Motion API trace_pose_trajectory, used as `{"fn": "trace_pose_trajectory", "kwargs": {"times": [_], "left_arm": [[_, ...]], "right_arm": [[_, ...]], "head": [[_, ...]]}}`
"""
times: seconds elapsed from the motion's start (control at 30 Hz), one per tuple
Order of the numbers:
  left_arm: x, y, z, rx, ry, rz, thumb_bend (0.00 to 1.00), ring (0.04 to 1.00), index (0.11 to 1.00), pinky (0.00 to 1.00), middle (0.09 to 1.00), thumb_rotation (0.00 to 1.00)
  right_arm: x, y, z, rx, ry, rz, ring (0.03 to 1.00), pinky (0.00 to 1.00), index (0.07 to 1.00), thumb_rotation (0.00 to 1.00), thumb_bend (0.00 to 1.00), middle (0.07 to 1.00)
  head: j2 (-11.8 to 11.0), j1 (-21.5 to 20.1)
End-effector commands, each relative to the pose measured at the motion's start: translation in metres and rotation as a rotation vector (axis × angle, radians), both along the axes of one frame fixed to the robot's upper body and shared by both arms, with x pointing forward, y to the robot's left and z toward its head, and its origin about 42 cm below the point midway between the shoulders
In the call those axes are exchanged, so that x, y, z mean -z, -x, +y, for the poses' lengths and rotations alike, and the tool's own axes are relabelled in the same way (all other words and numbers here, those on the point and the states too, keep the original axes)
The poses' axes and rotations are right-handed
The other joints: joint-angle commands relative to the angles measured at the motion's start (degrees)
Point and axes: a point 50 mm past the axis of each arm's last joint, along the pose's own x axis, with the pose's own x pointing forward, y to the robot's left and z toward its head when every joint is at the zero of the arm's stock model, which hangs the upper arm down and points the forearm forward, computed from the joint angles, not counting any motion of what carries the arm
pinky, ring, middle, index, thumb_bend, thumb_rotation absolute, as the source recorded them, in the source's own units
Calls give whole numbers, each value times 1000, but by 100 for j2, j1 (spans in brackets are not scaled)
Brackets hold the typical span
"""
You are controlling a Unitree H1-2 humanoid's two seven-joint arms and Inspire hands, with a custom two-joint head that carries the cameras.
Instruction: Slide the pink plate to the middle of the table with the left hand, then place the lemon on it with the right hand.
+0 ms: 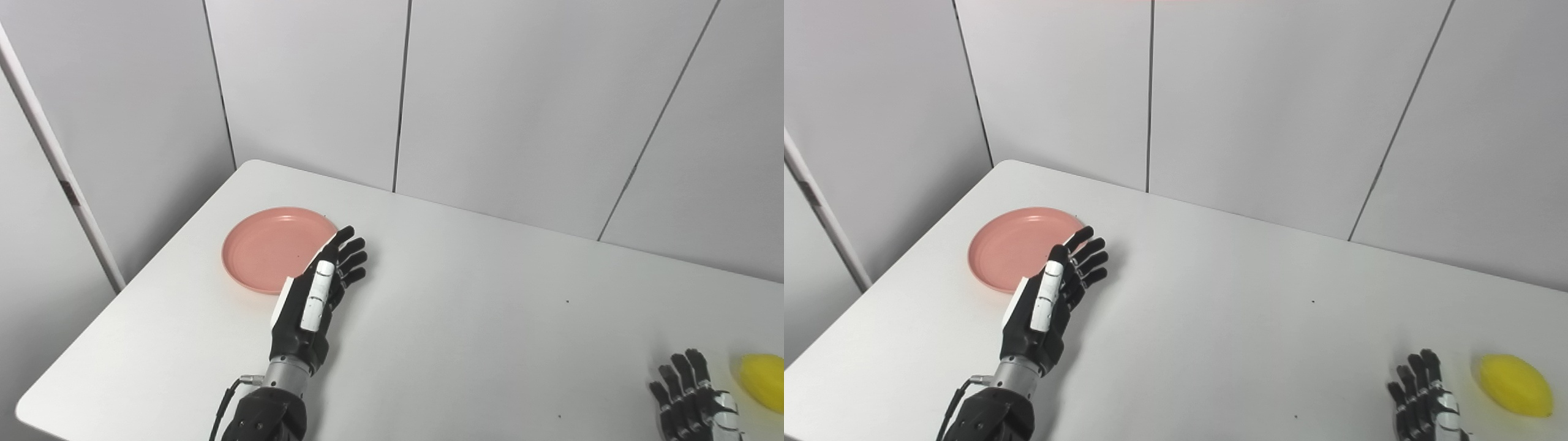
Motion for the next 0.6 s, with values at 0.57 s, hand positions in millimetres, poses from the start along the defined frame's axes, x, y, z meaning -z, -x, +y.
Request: {"fn": "trace_pose_trajectory", "kwargs": {"times": [0.57], "left_arm": [[-64, -49, 51, 28, -106, -155, 880, 841, 844, 851, 837, 894]], "right_arm": [[19, 12, 24, 7, -54, 36, 1000, 1000, 1000, 897, 603, 1000]], "head": [[11, -152]]}}
